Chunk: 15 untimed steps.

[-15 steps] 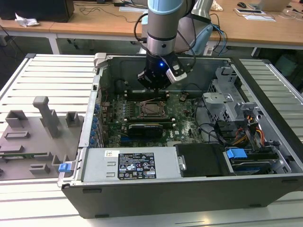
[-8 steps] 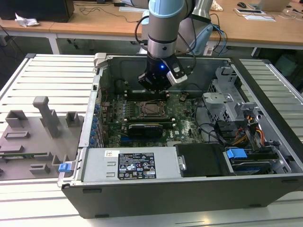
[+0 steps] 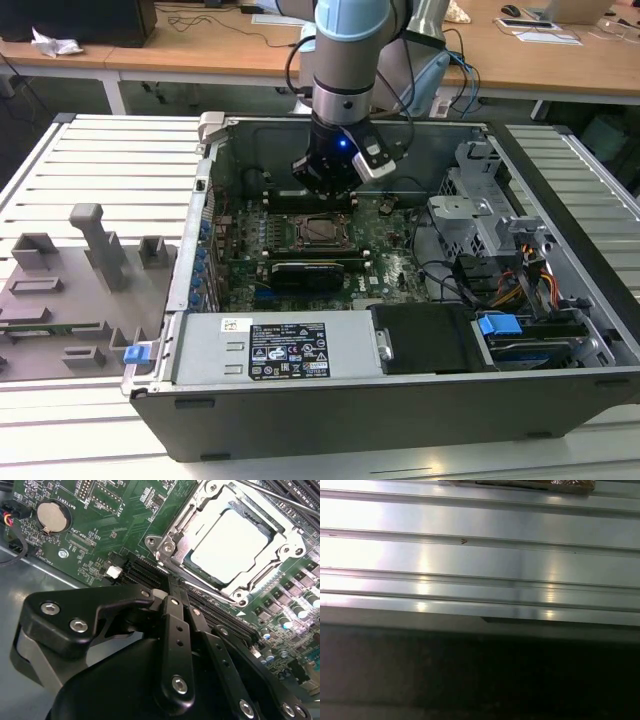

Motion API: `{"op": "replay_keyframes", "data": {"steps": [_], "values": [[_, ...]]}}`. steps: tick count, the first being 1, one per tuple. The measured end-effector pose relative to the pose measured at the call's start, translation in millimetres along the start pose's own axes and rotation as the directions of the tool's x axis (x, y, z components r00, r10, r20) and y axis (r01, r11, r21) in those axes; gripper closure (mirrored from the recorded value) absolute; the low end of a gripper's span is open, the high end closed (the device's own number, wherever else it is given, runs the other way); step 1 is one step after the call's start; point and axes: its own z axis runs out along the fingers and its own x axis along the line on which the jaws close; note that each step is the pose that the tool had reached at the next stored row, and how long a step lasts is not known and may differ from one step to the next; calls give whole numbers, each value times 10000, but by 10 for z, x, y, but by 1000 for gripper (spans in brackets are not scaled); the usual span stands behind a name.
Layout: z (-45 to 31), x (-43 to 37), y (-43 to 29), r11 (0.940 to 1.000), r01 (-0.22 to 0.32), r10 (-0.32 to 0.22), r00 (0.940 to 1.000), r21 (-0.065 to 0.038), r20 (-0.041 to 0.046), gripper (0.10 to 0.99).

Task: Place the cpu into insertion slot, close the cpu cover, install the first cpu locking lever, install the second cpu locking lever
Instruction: 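Install the first cpu locking lever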

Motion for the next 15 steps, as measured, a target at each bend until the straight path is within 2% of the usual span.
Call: {"op": "replay_keyframes", "data": {"steps": [15], "values": [[0,-13,-12,10000,-2,2,10000,7,-24,980]]}}
